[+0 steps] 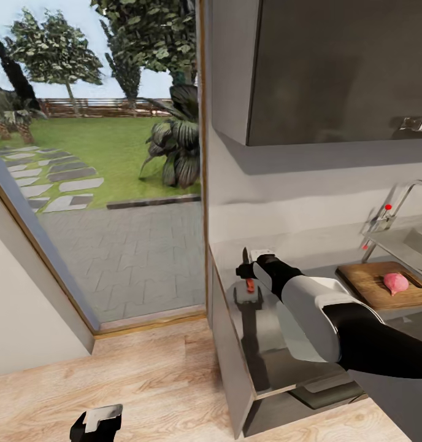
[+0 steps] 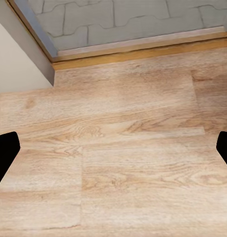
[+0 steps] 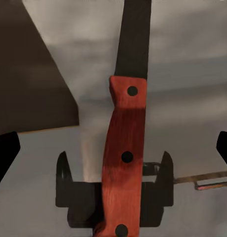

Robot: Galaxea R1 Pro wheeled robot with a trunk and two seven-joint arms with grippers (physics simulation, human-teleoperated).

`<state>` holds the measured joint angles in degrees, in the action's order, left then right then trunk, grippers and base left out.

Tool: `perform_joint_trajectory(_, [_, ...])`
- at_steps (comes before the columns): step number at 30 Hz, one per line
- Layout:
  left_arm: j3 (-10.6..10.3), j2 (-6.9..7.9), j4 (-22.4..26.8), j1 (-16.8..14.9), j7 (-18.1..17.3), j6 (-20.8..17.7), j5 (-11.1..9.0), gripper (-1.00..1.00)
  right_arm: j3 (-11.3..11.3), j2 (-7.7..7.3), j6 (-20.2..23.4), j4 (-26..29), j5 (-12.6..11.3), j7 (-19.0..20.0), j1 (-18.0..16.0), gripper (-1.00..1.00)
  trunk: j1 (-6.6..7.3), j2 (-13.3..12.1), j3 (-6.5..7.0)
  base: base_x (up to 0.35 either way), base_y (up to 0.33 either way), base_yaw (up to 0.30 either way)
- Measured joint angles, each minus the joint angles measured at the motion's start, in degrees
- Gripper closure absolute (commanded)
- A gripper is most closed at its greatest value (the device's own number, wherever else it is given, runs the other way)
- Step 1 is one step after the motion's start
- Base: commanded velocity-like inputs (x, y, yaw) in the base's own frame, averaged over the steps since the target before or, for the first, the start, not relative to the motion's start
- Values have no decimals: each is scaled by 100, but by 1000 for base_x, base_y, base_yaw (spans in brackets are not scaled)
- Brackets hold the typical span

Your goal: In the kitchen, take the Vidalia onion out of the sink, dice it on the chopping board with the paring knife, put the diced onion into the bowl on the countertop, then place both the paring knife and the chopping board into the sink.

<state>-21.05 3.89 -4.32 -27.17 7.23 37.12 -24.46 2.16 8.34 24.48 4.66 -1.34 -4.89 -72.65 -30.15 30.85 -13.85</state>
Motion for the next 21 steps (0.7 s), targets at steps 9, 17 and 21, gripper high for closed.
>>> perform_joint_trajectory(9, [0,1,0,0,-1,-1,-1,-100,0,-7,-3,-1,4,-1,2,-100,0,0,0,0,18,0])
perform_joint_trajectory(17, [0,1,-2,0,-1,-1,0,-100,-13,-85,-3,-18,13,4,8,-100,0,0,0,0,1,0])
perform_joint_trajectory(21, [0,1,-3,0,-1,-1,-1,-100,-15,-132,-2,-25,10,7,8,-100,0,0,0,0,0,0])
